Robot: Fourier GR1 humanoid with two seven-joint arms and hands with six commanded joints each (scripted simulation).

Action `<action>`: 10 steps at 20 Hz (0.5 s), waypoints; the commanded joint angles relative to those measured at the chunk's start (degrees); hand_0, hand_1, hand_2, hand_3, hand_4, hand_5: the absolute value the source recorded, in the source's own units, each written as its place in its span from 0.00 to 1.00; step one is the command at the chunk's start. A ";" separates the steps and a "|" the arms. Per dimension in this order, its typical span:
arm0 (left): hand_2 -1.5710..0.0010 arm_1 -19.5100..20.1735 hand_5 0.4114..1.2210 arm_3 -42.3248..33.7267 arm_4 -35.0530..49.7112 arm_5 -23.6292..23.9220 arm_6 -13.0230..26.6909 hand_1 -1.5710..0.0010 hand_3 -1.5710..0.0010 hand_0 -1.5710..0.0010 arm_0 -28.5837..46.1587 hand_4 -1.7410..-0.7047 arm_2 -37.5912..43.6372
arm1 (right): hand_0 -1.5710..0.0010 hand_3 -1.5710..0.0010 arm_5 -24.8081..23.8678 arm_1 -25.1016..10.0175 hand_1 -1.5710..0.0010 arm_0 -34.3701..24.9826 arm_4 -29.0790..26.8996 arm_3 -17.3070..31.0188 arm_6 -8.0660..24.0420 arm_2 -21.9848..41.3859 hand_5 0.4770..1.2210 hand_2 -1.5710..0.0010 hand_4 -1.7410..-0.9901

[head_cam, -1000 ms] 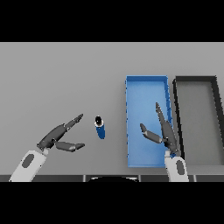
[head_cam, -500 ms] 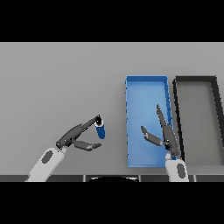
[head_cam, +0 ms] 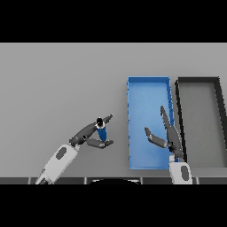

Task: Pick up the blue pipe and place it into the blue bin.

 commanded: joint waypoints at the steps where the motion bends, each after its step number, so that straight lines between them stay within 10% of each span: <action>1: 0.97 -0.86 0.18 0.29 0.77 -0.14 -0.24 1.00 1.00 1.00 -0.50 0.48 0.29 | 1.00 1.00 0.23 -0.03 1.00 0.37 0.04 -0.21 -0.30 0.22 0.17 1.00 0.72; 4: 0.77 -2.84 0.30 1.24 1.13 0.98 0.67 0.83 0.86 0.94 -0.45 0.41 0.40 | 1.00 1.00 0.08 -0.14 1.00 -0.57 -0.16 0.49 1.06 -0.26 0.17 1.00 0.72; 7: 0.43 -4.51 0.64 2.20 2.10 1.35 1.11 0.45 0.44 0.54 -0.11 0.26 0.59 | 1.00 1.00 -0.03 0.41 1.00 0.33 0.22 -0.14 0.70 0.44 0.17 1.00 0.72; 10: 0.22 -4.00 0.82 1.22 0.60 0.52 -0.56 0.23 0.25 0.28 0.31 0.14 -0.94 | 1.00 1.00 0.08 0.12 1.00 -0.82 -0.27 0.27 1.33 -0.12 0.17 1.00 0.72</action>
